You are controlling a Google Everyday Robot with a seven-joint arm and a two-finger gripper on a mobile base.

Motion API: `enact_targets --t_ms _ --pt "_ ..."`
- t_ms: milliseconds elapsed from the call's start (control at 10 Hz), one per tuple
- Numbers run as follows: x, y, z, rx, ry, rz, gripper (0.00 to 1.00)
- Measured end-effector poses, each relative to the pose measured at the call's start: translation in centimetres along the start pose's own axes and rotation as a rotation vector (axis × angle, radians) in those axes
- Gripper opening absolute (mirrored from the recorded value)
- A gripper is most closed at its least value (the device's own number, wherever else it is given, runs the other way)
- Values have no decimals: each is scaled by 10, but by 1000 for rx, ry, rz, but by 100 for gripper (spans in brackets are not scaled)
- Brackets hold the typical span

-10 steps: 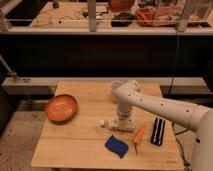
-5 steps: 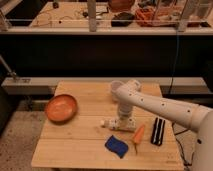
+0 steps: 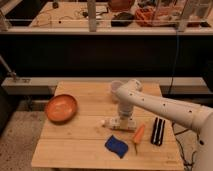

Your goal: Stand the bottle upright

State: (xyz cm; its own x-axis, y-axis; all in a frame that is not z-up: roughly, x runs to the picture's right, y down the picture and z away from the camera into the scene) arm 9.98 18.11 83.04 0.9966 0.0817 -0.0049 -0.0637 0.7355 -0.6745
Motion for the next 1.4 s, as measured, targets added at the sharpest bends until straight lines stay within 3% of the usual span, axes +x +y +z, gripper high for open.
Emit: enact_targets --t_ms 600,1000,1200,1400 --pt "-1 -2 -3 9 -8 -4 18" --pt "0 -2 0 17 -9 -2 35" --pt "0 -3 -2 18 -12 -3 31" --pt "0 -3 -3 20 -14 -3 20"
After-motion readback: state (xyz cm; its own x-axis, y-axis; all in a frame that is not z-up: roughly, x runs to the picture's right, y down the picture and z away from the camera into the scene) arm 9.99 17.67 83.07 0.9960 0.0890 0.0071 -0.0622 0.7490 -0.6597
